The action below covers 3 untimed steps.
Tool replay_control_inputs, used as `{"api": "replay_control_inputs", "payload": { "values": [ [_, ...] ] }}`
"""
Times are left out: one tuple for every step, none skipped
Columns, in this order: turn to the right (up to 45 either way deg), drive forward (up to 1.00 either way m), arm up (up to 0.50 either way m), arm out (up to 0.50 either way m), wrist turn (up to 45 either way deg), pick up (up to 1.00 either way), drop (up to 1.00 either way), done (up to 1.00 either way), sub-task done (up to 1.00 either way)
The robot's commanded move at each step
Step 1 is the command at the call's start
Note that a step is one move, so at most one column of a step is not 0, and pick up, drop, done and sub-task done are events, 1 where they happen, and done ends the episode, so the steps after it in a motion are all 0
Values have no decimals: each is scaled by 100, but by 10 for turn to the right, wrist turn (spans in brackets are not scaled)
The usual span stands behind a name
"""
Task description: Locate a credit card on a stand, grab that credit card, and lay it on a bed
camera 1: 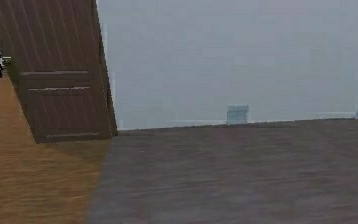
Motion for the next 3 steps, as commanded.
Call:
{"api": "replay_control_inputs", "payload": {
  "values": [
    [0,65,0,0,0,0,0,0,0],
    [-450,0,0,0,0,0,0,0,0],
    [-60,0,0,0,0,0,0,0,0]
  ]
}}
